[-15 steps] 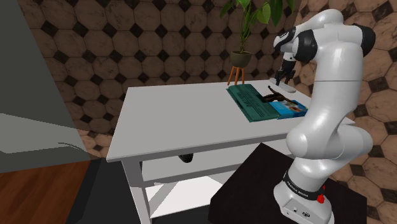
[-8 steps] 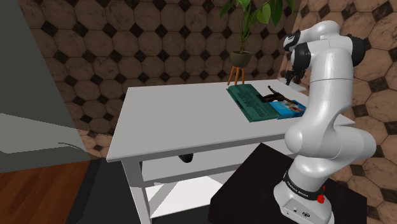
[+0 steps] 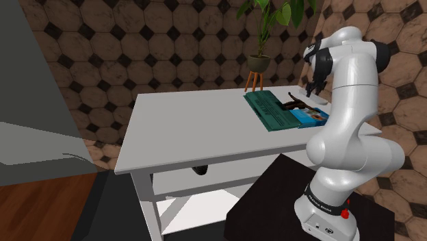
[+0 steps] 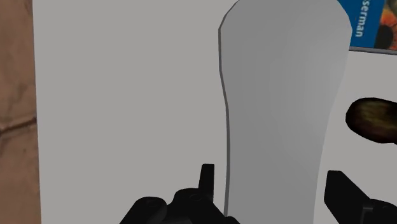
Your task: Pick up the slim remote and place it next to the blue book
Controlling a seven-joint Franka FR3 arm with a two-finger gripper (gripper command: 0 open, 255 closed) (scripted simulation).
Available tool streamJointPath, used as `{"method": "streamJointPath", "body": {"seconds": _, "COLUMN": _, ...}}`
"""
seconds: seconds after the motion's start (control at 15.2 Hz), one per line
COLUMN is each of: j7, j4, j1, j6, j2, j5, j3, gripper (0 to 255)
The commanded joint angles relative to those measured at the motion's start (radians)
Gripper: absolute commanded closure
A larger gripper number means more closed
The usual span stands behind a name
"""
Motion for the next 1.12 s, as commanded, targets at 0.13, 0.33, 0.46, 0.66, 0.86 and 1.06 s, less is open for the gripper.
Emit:
{"method": "streamJointPath", "body": {"seconds": 0.13, "j7": -0.004, "j4": -0.027, "j1": 0.001, "j6": 0.043, "j2": 0.016, "j5": 0.007, "j3": 0.004, "gripper": 255}}
{"method": "streamJointPath", "body": {"seconds": 0.33, "j7": -0.008, "j4": -0.049, "j1": 0.001, "j6": 0.076, "j2": 0.028, "j5": 0.012, "j3": 0.008, "gripper": 255}}
{"method": "streamJointPath", "body": {"seconds": 0.46, "j7": -0.011, "j4": -0.062, "j1": 0.001, "j6": 0.097, "j2": 0.037, "j5": 0.016, "j3": 0.010, "gripper": 255}}
{"method": "streamJointPath", "body": {"seconds": 0.66, "j7": -0.012, "j4": -0.067, "j1": 0.001, "j6": 0.105, "j2": 0.040, "j5": 0.018, "j3": 0.011, "gripper": 255}}
{"method": "streamJointPath", "body": {"seconds": 0.86, "j7": -0.012, "j4": -0.067, "j1": 0.002, "j6": 0.105, "j2": 0.040, "j5": 0.018, "j3": 0.011, "gripper": 255}}
{"method": "streamJointPath", "body": {"seconds": 1.06, "j7": -0.012, "j4": -0.067, "j1": 0.002, "j6": 0.105, "j2": 0.040, "j5": 0.018, "j3": 0.011, "gripper": 255}}
